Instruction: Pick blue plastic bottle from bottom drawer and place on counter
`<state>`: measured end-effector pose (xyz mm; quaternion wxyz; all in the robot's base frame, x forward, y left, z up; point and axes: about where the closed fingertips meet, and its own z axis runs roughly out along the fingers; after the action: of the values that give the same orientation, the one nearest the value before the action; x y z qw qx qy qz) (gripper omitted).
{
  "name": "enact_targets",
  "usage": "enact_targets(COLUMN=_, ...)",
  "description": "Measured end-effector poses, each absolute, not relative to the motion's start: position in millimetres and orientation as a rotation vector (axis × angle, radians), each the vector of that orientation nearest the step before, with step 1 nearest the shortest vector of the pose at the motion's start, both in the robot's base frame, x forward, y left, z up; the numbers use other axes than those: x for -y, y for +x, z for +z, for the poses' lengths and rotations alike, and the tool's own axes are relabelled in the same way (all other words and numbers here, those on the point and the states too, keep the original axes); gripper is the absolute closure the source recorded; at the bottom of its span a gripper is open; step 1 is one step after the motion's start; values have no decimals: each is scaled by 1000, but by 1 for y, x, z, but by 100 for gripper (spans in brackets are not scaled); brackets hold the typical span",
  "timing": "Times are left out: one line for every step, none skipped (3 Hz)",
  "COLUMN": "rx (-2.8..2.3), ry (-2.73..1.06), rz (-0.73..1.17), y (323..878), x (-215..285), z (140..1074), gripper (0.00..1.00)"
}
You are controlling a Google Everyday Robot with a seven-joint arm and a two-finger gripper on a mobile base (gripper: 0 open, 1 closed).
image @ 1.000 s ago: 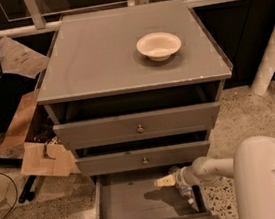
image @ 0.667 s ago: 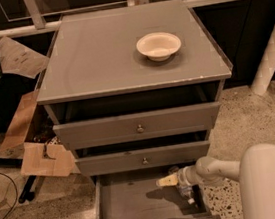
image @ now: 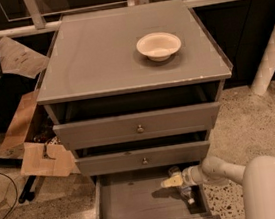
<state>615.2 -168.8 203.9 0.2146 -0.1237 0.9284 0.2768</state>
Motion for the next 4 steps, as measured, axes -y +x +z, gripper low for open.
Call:
enact_targets(rx=-2566, ry=-337, rz=802, y=613, x=163, z=191, gripper=0)
enact_targets(rx=-2535, ry=-342, rz=818, y=620, x=167, z=177, gripper=0)
enact_targets(rx=-2532, ry=-326, rz=801, y=628, x=175, z=163, gripper=0)
enact_targets(rx=-2557, ry=-285, rz=777, y=630, x=178, z=144, gripper=0)
